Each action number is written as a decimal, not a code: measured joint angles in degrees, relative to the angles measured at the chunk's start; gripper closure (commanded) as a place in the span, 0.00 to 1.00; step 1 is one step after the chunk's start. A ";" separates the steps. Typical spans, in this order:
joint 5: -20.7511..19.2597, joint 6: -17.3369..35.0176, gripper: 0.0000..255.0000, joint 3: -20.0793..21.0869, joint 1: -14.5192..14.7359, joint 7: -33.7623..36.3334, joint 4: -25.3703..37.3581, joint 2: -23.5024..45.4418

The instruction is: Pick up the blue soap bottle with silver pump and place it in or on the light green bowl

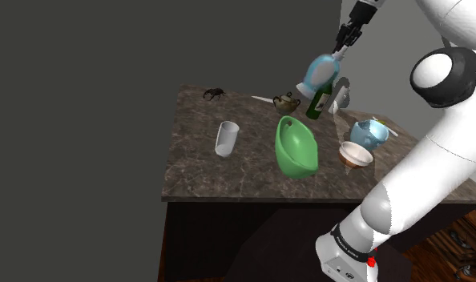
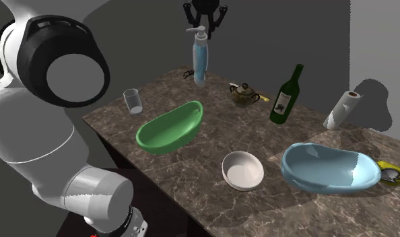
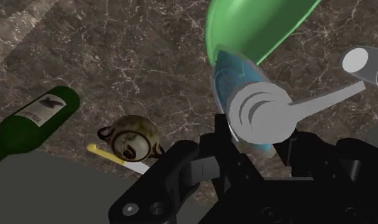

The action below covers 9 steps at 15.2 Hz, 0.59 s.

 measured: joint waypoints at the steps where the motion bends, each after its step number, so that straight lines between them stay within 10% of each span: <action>1: -1.34 0.52 1.00 0.97 1.20 1.60 -2.89 -2.75; 9: -5.40 -4.46 1.00 7.62 5.51 11.71 -7.81 -14.03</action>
